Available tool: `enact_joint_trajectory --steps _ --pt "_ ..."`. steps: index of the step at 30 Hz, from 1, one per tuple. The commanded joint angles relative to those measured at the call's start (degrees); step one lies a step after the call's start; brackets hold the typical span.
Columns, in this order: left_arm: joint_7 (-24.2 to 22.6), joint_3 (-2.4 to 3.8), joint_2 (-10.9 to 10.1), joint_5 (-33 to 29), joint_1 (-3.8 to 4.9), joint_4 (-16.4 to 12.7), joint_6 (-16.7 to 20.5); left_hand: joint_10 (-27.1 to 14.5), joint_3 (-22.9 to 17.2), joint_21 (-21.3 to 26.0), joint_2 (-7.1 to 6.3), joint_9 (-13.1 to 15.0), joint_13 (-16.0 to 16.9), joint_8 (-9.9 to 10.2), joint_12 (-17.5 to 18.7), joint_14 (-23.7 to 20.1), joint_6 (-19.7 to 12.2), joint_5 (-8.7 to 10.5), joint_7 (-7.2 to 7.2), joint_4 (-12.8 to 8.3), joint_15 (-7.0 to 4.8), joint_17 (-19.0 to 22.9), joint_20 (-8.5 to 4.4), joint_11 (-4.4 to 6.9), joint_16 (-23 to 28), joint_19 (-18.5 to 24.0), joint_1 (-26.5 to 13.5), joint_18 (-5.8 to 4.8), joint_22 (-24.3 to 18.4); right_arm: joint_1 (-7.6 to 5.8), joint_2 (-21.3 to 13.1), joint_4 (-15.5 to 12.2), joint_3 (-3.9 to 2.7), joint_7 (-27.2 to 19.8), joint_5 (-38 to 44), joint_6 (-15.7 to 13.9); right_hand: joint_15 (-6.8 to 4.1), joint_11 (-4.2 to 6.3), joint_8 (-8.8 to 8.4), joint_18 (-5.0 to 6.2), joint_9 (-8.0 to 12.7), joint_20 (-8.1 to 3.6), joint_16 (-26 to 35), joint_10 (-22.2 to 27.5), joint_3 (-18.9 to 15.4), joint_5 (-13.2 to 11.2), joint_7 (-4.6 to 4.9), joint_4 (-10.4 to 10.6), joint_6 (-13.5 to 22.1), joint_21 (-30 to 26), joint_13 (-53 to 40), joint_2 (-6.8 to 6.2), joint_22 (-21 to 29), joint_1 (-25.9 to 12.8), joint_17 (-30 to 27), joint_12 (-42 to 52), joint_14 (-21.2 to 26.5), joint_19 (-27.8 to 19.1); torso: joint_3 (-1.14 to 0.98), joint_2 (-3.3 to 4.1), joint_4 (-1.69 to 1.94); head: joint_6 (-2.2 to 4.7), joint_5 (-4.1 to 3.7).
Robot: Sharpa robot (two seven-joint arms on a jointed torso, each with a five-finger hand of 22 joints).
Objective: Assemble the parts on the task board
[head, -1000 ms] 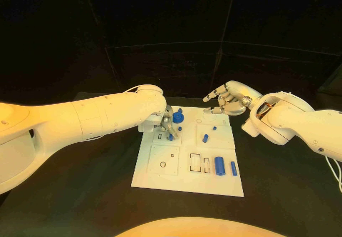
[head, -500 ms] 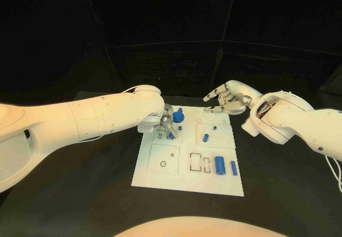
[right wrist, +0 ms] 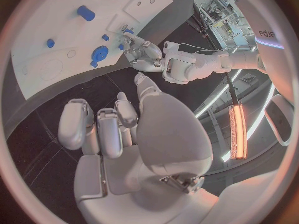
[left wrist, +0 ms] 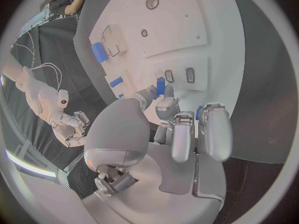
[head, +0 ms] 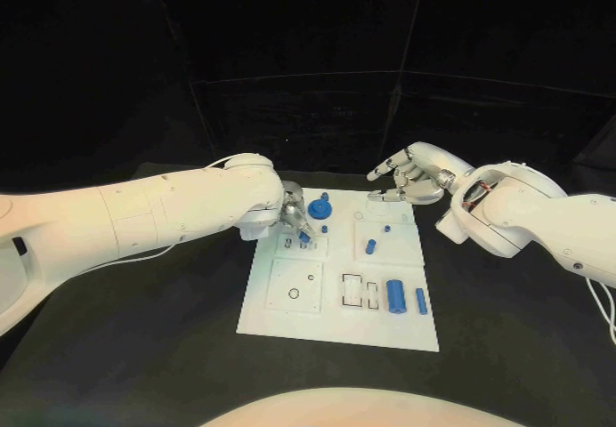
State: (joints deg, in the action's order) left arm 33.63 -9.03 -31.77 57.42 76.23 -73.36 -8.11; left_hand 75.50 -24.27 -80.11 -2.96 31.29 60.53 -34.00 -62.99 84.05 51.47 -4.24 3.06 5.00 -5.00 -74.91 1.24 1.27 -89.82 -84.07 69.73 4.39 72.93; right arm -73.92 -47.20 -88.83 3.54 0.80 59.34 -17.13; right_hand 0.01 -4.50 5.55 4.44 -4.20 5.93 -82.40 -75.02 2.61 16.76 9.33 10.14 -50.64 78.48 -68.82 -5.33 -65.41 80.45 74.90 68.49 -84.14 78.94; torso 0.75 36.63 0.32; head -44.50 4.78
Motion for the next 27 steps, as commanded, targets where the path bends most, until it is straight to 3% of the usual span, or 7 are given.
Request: enact_joint_trajectory --steps 1,13,27 --pt "-1.02 0.0 -0.86 -1.41 -0.16 -1.03 5.15 0.44 -10.62 0.19 0.0 0.12 0.13 -0.33 -0.29 5.95 -0.27 0.14 0.13 -10.08 0.2 -15.09 0.15 -0.05 -0.18 -0.91 -0.56 -0.99 0.11 -0.12 -0.09 -0.01 -0.03 -0.38 -0.12 0.2 -0.36 0.32 0.21 0.34 -0.1 -0.24 0.15 -0.11 -0.24 0.26 0.04 0.01 -0.32 -0.31 -0.08 0.59 0.01 0.1 2.18 -0.06 -2.9 -0.06 0.0 -0.03 0.06 -0.18 0.0" --pt "-0.44 -0.03 -1.75 -1.53 -1.76 -0.66 7.69 0.66 -11.32 0.09 -0.28 0.32 0.35 -0.51 -0.53 5.95 -0.23 0.16 0.11 -10.15 0.17 -15.09 0.13 -0.02 -0.18 -0.98 -0.85 -1.02 0.31 -0.12 -0.2 0.02 -0.03 -0.46 -0.12 0.21 -0.36 0.32 0.21 0.34 -0.1 -0.24 0.15 -0.11 -0.24 0.26 0.04 0.01 -0.32 -0.31 -0.08 0.59 0.01 0.1 2.18 -0.06 -2.9 -0.06 0.02 0.01 -0.07 -0.4 0.26" --pt "0.89 -0.04 -0.96 -1.54 -2.68 0.11 5.52 0.6 -11.67 0.1 -0.38 0.42 0.13 -0.59 -0.35 5.95 -0.23 0.16 0.09 -10.17 0.16 -15.09 0.12 -0.01 -0.18 -0.99 -1.0 -1.02 0.31 -0.12 -0.21 0.07 -0.03 -0.51 -0.12 0.26 -0.36 0.32 0.21 0.34 -0.1 -0.24 0.15 -0.11 -0.24 0.26 0.04 0.01 -0.32 -0.31 -0.08 0.59 0.01 0.1 2.18 -0.06 -2.9 -0.06 -0.04 0.01 -0.06 -0.5 0.29"
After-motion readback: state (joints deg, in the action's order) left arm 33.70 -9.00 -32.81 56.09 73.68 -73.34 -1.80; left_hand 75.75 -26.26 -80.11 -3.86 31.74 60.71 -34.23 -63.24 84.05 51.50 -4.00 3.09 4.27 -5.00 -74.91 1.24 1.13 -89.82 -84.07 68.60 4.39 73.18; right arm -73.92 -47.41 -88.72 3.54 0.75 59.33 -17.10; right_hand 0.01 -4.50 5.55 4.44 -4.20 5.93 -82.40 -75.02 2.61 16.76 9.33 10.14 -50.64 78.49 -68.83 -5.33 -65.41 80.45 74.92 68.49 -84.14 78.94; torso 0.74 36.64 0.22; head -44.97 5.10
